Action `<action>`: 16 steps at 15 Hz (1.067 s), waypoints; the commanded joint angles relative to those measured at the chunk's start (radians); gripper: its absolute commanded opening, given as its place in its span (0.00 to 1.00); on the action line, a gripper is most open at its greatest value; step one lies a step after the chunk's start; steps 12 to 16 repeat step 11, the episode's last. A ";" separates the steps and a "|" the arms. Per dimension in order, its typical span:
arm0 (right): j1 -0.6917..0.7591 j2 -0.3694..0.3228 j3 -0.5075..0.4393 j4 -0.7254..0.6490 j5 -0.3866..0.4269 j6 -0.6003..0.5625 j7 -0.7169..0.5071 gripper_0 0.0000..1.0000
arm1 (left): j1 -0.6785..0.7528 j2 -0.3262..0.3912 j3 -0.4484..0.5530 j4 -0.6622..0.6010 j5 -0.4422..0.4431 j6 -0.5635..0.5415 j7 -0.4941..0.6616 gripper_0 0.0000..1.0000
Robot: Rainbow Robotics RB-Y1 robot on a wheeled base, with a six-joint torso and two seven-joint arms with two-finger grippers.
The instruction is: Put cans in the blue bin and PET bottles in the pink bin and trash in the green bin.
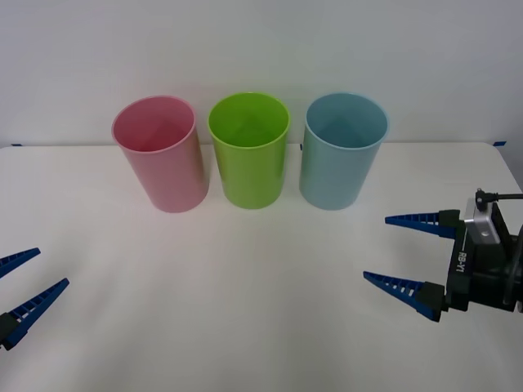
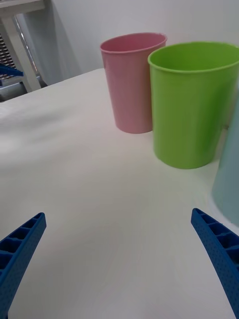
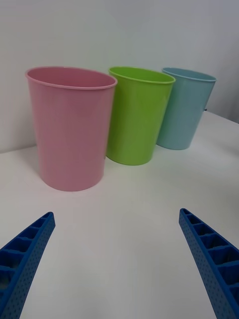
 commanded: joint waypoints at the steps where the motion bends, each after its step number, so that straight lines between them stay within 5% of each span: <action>1: 0.040 0.001 -0.024 0.001 -0.008 -0.045 0.024 1.00 | 0.000 0.000 0.000 0.000 0.000 0.000 0.000 0.85; 16: 0.080 0.000 -0.040 0.001 -0.003 -0.096 0.038 1.00 | 0.000 0.000 0.000 0.000 0.000 0.000 0.000 0.86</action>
